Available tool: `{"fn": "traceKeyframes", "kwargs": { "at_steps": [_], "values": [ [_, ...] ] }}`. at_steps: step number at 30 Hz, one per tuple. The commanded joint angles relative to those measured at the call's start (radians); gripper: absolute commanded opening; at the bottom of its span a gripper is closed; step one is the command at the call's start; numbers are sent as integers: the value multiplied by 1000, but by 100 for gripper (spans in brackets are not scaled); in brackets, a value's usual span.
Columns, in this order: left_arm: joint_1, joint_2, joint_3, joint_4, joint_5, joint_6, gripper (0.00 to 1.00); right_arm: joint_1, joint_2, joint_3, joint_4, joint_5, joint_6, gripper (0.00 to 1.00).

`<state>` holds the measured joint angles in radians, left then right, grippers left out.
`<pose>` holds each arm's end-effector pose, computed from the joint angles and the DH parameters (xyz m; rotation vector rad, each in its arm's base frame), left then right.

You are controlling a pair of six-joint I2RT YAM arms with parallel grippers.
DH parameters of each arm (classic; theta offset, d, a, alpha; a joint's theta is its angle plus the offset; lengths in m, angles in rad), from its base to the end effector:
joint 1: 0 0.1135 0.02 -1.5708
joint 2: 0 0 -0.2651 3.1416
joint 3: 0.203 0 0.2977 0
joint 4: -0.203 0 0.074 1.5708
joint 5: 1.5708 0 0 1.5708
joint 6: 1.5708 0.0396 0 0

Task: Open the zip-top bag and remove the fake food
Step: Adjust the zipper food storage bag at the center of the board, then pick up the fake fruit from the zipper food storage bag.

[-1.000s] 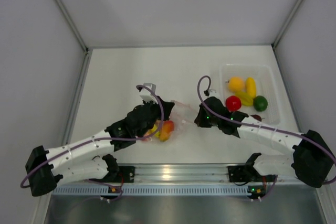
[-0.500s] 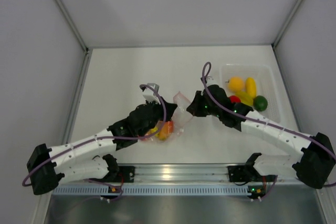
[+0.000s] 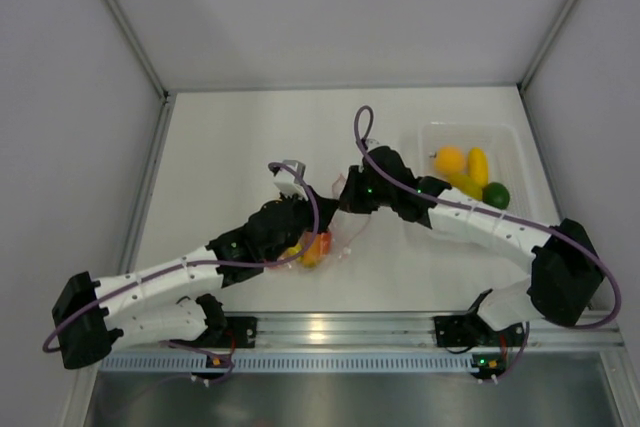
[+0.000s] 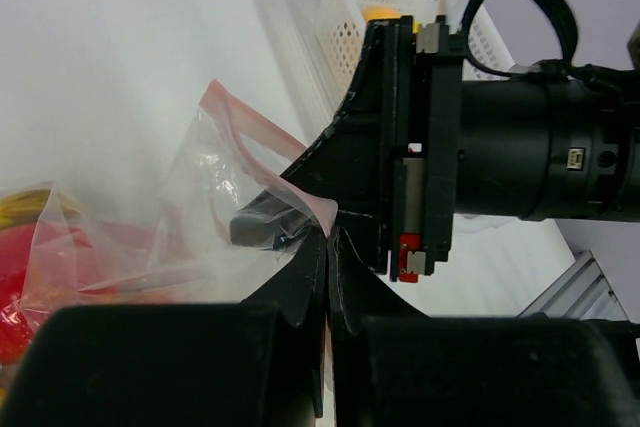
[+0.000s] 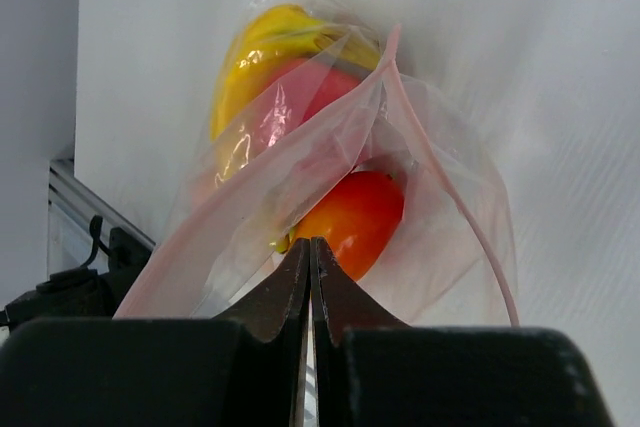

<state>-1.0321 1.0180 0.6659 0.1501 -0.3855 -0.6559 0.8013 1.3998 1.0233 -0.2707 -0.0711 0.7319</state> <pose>0.1583 -0.2358 0.2727 0.0556 1.8428 -0.8741 0.2475 0.2596 0.2549 -0.1245 2.3736 0.8814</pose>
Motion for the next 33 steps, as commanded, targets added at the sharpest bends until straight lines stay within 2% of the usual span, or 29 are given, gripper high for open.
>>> {"fn": "traceKeyframes", "kwargs": {
  "at_steps": [1, 8, 20, 26, 33],
  "values": [
    [-11, -1, 14, 59, -30, -1, 0, -10, 27, 14, 92, -75, 73, 0],
    [-31, 17, 29, 62, -44, 22, 0, -1, 70, -58, 235, -96, 222, 0],
    [-72, 36, 15, 101, -61, 35, 0, 19, 125, -106, 358, -46, 408, 0],
    [-72, 19, 5, 100, -108, 25, 0, 78, 139, -80, 312, 30, 357, 0],
    [-72, -18, 15, 97, -162, 58, 0, 156, 140, -172, 360, 56, 357, 0]
  ]
}}
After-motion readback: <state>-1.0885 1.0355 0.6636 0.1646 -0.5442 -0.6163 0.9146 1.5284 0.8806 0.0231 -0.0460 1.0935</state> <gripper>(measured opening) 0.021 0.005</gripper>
